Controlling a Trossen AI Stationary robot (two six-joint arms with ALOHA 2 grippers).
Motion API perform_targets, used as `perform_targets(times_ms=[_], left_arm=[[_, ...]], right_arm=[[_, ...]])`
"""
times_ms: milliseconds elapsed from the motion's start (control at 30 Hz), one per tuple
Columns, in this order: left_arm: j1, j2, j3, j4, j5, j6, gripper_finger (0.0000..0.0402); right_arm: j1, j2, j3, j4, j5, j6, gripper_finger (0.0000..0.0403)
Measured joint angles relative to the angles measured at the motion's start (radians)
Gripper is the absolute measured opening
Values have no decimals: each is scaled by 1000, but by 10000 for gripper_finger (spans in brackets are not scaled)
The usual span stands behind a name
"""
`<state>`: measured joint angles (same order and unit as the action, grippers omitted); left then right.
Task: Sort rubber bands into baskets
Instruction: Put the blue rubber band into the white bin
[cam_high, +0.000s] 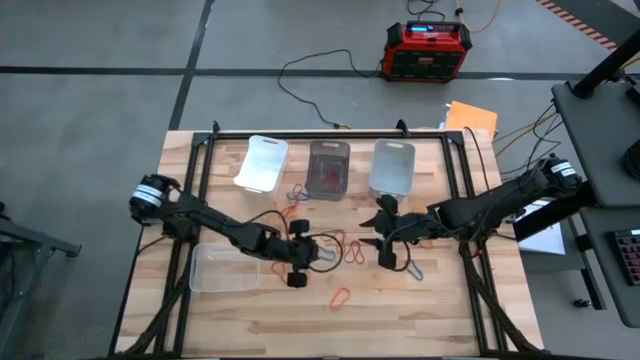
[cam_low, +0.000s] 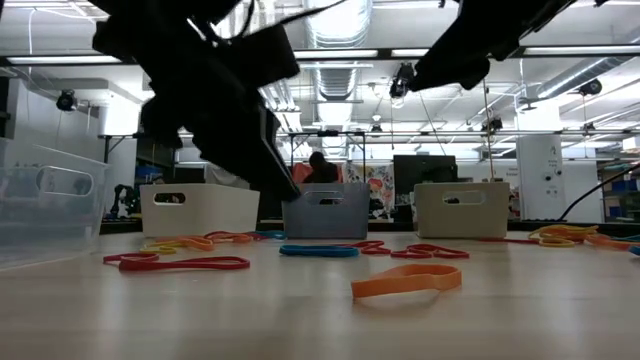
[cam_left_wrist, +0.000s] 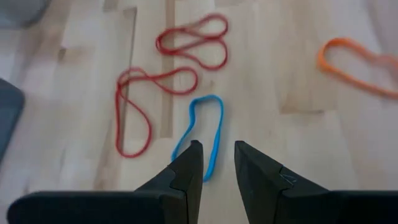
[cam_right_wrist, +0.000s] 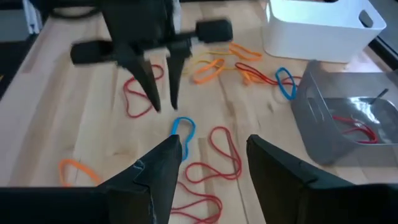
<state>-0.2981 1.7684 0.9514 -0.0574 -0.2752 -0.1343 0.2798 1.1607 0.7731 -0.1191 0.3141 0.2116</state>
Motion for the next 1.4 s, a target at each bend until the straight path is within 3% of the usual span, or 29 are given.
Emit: perform_targets(times_ms=[467,733,1067,1233,1400], left_arm=[[2,88,43,-46,-119,-59,188],[2,114,42,-44,-108,-59,205],[13,149,43,-17,-92,-75,176],[16,149,44,-17,-67,-76,123],[18,151,44,-16,-49,-76,43]], right_arm=[[-1,-8,0,-2,-3,-93,178],[-1,-8,2,3,-3,-129,178],[-2,-9,6,6,1,-145,178],[-2,-9,6,6,0,-145,178],[-2,-9,6,6,0,-144,178]])
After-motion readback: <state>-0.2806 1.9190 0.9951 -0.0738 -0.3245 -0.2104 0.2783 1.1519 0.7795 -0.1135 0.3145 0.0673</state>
